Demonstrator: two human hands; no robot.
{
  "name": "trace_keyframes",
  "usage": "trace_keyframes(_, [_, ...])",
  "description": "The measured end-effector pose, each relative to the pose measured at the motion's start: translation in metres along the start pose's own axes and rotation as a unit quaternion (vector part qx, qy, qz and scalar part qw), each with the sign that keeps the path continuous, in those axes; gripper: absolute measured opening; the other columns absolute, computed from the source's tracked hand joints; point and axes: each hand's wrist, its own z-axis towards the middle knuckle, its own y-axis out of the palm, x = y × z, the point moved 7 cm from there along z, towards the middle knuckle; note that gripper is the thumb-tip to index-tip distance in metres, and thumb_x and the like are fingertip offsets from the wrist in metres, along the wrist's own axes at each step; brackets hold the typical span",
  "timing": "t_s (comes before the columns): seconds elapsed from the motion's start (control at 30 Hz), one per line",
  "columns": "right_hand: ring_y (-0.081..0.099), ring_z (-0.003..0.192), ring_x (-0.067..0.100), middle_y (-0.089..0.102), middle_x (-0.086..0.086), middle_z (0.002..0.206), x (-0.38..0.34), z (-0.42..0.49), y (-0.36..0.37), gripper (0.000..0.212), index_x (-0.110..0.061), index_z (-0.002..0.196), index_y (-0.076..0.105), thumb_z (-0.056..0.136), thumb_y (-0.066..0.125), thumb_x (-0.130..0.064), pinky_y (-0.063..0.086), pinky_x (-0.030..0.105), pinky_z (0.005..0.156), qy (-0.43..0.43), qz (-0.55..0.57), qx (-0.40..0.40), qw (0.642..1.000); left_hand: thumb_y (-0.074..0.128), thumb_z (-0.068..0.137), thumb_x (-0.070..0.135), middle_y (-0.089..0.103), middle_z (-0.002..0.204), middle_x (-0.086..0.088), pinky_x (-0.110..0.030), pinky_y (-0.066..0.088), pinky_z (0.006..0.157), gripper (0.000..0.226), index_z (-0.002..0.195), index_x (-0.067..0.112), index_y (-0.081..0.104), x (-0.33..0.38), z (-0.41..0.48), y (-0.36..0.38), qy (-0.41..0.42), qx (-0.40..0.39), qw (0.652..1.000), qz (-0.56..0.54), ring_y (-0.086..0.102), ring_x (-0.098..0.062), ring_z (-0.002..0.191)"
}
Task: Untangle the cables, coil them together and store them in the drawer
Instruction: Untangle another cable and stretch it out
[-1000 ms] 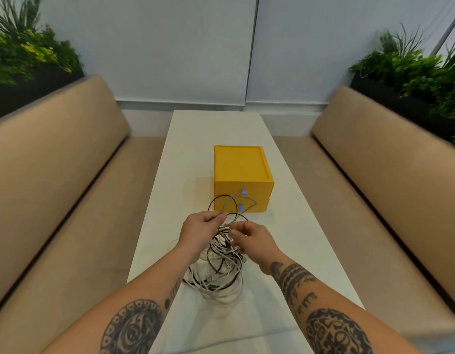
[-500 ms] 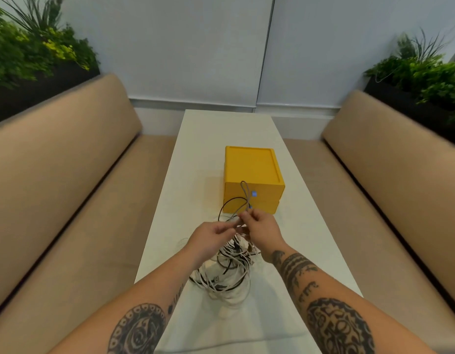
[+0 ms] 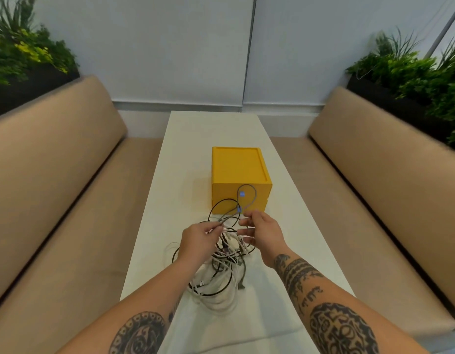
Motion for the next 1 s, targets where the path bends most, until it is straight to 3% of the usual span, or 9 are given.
trace_keyframes(0.07, [0.064, 0.067, 0.019, 0.068, 0.008, 0.091, 0.009, -0.005, 0.005, 0.027, -0.012, 0.107, 0.064, 0.105, 0.041, -0.026, 0.046, 0.031, 0.059, -0.007, -0.051, -0.02, 0.998, 0.069, 0.09, 0.036, 0.074, 0.094, 0.013, -0.024, 0.058, 0.071, 0.013, 0.098, 0.033, 0.079, 0.013, 0.001, -0.001, 0.014, 0.006, 1.0, 0.011, 0.07, -0.009, 0.078])
trace_keyframes(0.13, [0.067, 0.07, 0.018, 0.07, 0.004, 0.098, 0.016, -0.007, 0.013, 0.022, -0.016, 0.111, 0.065, 0.101, 0.049, -0.028, 0.046, 0.029, 0.058, -0.037, -0.157, -0.046, 0.986, 0.067, 0.092, 0.034, 0.072, 0.095, 0.014, -0.012, 0.046, 0.065, 0.017, 0.103, 0.028, 0.078, 0.027, 0.002, -0.002, 0.033, 0.002, 0.999, 0.042, 0.065, -0.004, 0.075])
trace_keyframes(0.23, [0.067, 0.079, 0.012, 0.069, -0.008, 0.093, 0.017, -0.009, 0.027, 0.027, -0.029, 0.123, 0.061, 0.097, 0.055, -0.026, 0.045, 0.023, 0.063, -0.1, -0.291, -0.068, 0.949, 0.066, 0.092, 0.033, 0.072, 0.097, 0.012, -0.019, 0.045, 0.073, 0.018, 0.105, 0.026, 0.078, 0.037, 0.0, -0.001, 0.04, -0.025, 0.998, 0.042, 0.064, -0.006, 0.09])
trace_keyframes(0.3, [0.063, 0.08, 0.009, 0.067, -0.014, 0.092, 0.016, -0.009, 0.036, 0.023, -0.034, 0.116, 0.064, 0.096, 0.057, -0.027, 0.046, 0.024, 0.067, -0.107, -0.329, -0.076, 0.935, 0.068, 0.091, 0.032, 0.072, 0.094, 0.013, -0.014, 0.046, 0.071, 0.015, 0.102, 0.027, 0.078, 0.039, -0.001, 0.001, 0.036, -0.045, 0.998, 0.021, 0.064, 0.0, 0.088])
trace_keyframes(0.43, [0.062, 0.082, 0.01, 0.071, -0.008, 0.092, 0.009, -0.007, 0.039, 0.019, -0.025, 0.109, 0.074, 0.097, 0.059, -0.027, 0.042, 0.016, 0.062, -0.115, -0.36, -0.069, 0.923, 0.07, 0.09, 0.033, 0.073, 0.096, 0.015, -0.017, 0.05, 0.079, 0.016, 0.105, 0.03, 0.077, 0.039, -0.003, -0.004, 0.041, -0.048, 0.998, -0.009, 0.065, 0.003, 0.092])
trace_keyframes(0.57, [0.069, 0.079, 0.02, 0.074, 0.0, 0.081, 0.007, 0.001, 0.028, 0.016, -0.021, 0.085, 0.073, 0.095, 0.062, -0.029, 0.054, 0.035, 0.07, -0.089, -0.294, -0.022, 0.951, 0.068, 0.092, 0.027, 0.074, 0.104, 0.011, -0.022, 0.053, 0.089, 0.024, 0.116, 0.03, 0.072, 0.024, -0.006, -0.009, 0.032, -0.07, 0.997, -0.024, 0.067, 0.001, 0.096])
trace_keyframes(0.63, [0.071, 0.077, 0.022, 0.075, 0.004, 0.082, 0.01, 0.004, 0.025, 0.017, -0.017, 0.084, 0.071, 0.095, 0.062, -0.027, 0.057, 0.042, 0.071, -0.058, -0.21, -0.006, 0.976, 0.07, 0.09, 0.024, 0.074, 0.107, 0.012, -0.02, 0.052, 0.09, 0.027, 0.116, 0.029, 0.074, 0.015, -0.008, -0.006, 0.027, -0.091, 0.995, 0.01, 0.067, 0.002, 0.099])
trace_keyframes(0.77, [0.07, 0.065, 0.017, 0.07, 0.009, 0.084, 0.004, 0.002, 0.031, 0.02, -0.002, 0.089, 0.063, 0.1, 0.057, -0.017, 0.056, 0.03, 0.062, -0.02, -0.055, -0.017, 0.998, 0.072, 0.088, 0.028, 0.074, 0.106, 0.015, -0.022, 0.05, 0.092, 0.024, 0.11, 0.036, 0.076, -0.001, -0.009, -0.001, 0.008, -0.083, 0.994, 0.063, 0.065, 0.002, 0.1])
trace_keyframes(1.0, [0.07, 0.067, 0.021, 0.065, 0.008, 0.082, -0.008, -0.001, 0.028, 0.02, -0.005, 0.091, 0.058, 0.104, 0.049, -0.018, 0.056, 0.032, 0.065, -0.014, 0.044, -0.04, 0.998, 0.072, 0.088, 0.03, 0.069, 0.083, 0.018, -0.014, 0.044, 0.069, 0.015, 0.1, 0.037, 0.078, 0.009, -0.007, 0.002, 0.041, -0.04, 0.994, 0.094, 0.062, 0.001, 0.083])
